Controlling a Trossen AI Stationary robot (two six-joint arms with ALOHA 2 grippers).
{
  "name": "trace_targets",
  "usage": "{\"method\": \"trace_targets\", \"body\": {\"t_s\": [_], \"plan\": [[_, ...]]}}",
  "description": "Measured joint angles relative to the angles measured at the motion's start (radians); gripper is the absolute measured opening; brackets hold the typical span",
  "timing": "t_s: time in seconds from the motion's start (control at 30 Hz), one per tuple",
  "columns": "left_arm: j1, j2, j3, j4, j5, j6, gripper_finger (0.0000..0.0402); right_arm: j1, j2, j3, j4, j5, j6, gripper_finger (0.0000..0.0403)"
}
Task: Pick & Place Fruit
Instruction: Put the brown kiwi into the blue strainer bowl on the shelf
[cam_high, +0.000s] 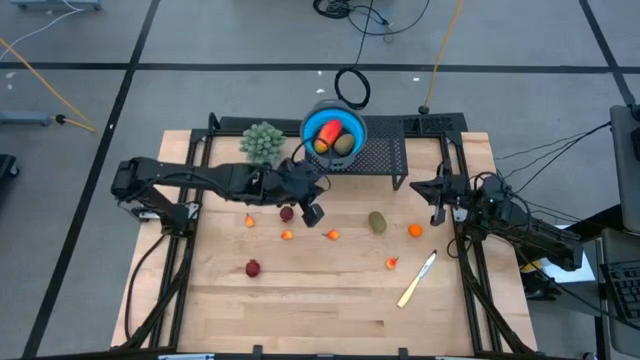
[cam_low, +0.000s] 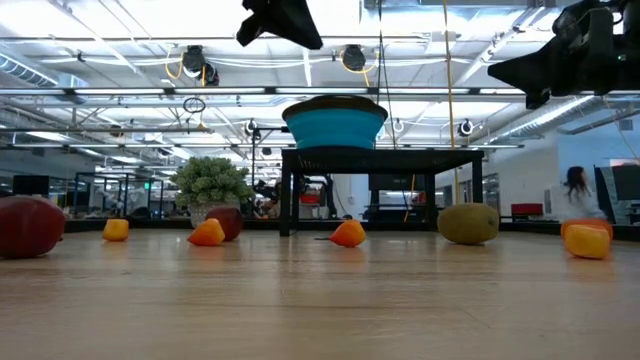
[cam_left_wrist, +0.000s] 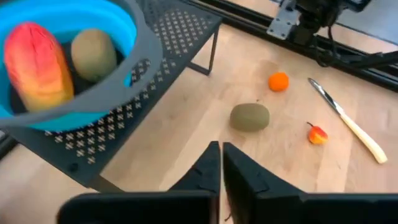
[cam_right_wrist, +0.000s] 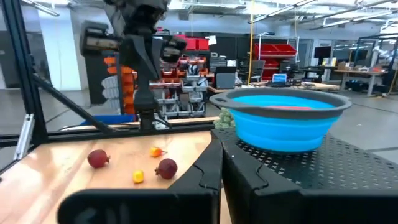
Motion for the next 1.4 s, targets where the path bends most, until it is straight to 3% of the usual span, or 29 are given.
{"method": "trace_targets", "body": {"t_s": [0.2, 0.47, 0.83, 1.2, 1.4], "plan": [[-0.027, -0.031, -0.115, 0.151, 0.004, -0.015, 0.0017, 0.000, 0.000, 0.000, 0.004, -0.094, 0.013, 0.0000], [-0.037, -0.216, -0.381, 0.398, 0.007, -0.011, 0.0002, 0.041, 0.033, 0.000, 0.093, -0.095, 0.014, 0.0000], [-0.037, -0.508, -0.721, 0.612, 0.052, 0.035, 0.0006, 0.130, 0.263, 0.009, 0.199, -0.092, 0.034, 0.0000], [-0.011, -0.741, -0.911, 0.652, 0.117, 0.102, 0.0008, 0.211, 0.550, 0.207, 0.183, -0.057, -0.030, 0.0000], [0.026, -0.849, -1.030, 0.708, 0.181, 0.098, 0.0007, 0.292, 0.706, 0.381, -0.056, 0.064, -0.063, 0.0000]]}}
